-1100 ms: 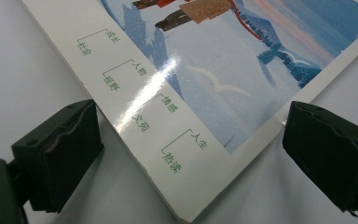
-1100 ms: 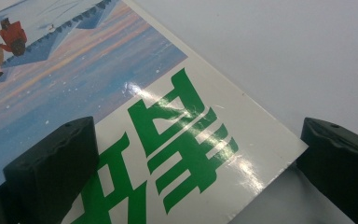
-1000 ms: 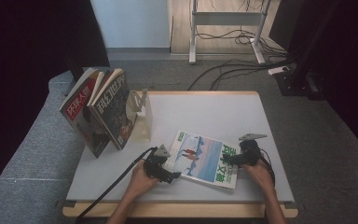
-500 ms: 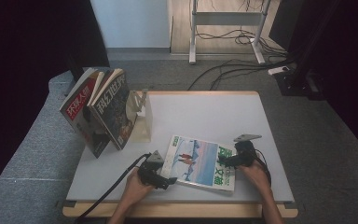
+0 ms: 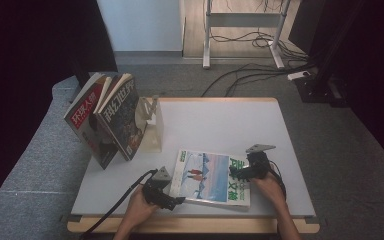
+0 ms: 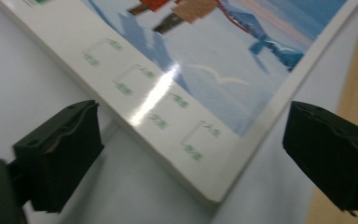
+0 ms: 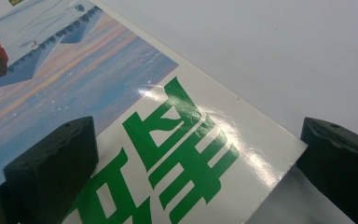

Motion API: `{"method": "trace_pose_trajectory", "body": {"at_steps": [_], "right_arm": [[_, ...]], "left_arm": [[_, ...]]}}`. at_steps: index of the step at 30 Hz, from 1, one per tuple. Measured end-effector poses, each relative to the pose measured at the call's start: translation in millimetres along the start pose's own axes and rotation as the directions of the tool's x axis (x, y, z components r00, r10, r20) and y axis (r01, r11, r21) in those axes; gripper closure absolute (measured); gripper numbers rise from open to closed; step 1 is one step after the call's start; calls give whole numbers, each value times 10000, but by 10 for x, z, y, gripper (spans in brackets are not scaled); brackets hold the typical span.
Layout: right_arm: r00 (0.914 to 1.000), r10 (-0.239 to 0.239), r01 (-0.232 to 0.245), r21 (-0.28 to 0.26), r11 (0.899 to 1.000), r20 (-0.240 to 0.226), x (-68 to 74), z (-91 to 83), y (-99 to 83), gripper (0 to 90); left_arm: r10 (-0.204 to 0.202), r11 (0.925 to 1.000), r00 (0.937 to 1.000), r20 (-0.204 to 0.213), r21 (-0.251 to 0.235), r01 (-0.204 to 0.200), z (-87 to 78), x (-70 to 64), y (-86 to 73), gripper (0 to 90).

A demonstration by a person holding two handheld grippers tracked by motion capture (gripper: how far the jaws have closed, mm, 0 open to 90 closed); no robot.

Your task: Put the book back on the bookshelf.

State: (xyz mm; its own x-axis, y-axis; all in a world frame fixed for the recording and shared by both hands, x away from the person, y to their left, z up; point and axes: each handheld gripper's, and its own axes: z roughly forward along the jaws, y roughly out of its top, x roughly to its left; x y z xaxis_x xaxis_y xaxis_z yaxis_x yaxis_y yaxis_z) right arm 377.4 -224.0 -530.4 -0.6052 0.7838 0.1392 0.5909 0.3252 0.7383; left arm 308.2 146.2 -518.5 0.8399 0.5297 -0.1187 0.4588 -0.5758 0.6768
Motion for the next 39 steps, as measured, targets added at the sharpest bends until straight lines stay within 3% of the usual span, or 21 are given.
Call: {"method": "trace_pose_trajectory", "body": {"at_steps": [4,7,16,25,30,33,37,39], "right_arm": [[9998,-111,114,-149,9998,194,24,-38,-23,2],[9983,-406,410,-83,9991,409,74,-95,-32,3],[9974,-633,639,-152,9978,337,167,-276,-184,21],[9973,-704,711,-351,9969,219,290,-391,-374,30],[9978,-636,644,-455,9969,184,356,-475,-482,28],[9978,-640,648,-484,9967,179,401,-530,-543,27],[9968,-754,765,-411,9962,255,464,-602,-602,21],[9970,-757,764,-392,9963,185,488,-628,-634,21]], "left_arm": [[279,9995,9989,-385,-110,-283,-11,106,62,0],[398,9991,9986,-338,-104,-401,20,153,145,0],[615,9980,9974,-367,-130,-620,157,365,434,0],[487,9982,9982,-337,-347,-499,307,599,645,18],[582,9976,9972,-477,-336,-598,408,648,697,41],[520,9983,9981,-320,-238,-528,466,708,740,36],[289,9980,9995,-141,-561,-297,513,754,778,36],[408,9984,9989,-244,-377,-417,542,764,797,33]]}}
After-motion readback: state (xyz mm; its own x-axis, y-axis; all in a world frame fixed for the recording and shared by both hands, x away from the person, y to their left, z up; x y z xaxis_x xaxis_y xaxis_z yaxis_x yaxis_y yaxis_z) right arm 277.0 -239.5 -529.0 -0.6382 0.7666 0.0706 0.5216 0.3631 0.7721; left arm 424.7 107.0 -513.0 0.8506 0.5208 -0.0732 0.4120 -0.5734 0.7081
